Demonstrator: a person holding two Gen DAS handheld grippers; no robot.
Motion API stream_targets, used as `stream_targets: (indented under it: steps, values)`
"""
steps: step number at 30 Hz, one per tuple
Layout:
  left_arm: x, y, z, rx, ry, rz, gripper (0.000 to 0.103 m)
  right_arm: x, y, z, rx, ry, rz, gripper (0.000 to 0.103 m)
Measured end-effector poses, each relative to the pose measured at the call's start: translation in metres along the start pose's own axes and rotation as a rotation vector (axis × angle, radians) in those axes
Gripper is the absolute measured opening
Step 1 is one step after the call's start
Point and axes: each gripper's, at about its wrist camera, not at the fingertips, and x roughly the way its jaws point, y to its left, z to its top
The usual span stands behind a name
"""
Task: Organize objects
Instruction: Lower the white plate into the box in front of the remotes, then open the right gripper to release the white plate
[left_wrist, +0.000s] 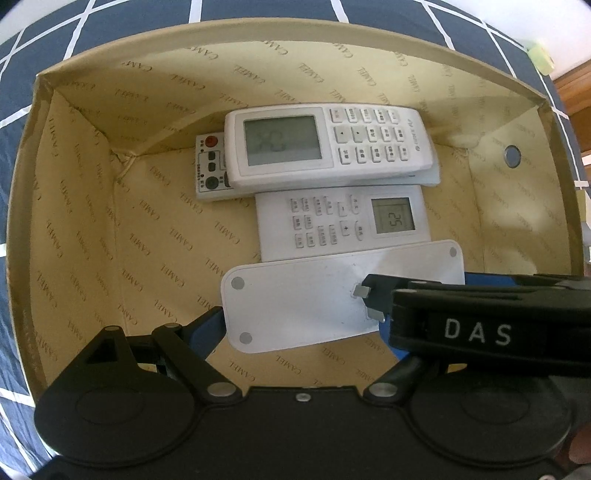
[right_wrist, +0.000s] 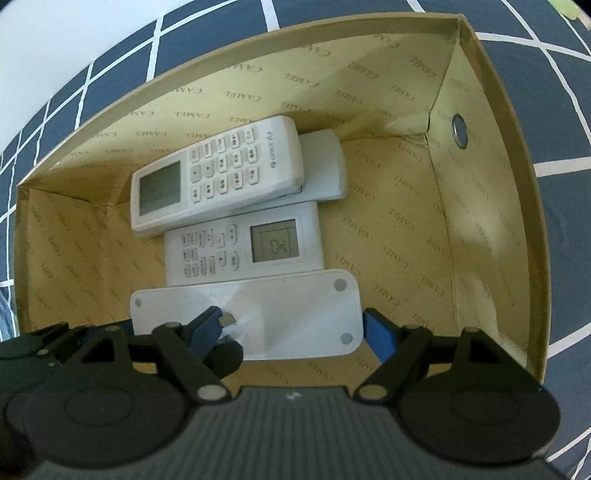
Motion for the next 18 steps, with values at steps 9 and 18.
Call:
stream_targets:
  steps: [9,18]
  values:
    - [-0.018,0.006,-0.008,-0.029,-0.044,0.011,0.090,-0.009,0.004,-0.004,-0.016,-0.023,-0.013,0.082]
    - [-0.046,0.008,-0.024,-0.077,-0.103,0.028,0.092,-0.039,0.007,-0.011,-0.066,-0.078,0.028,0.084]
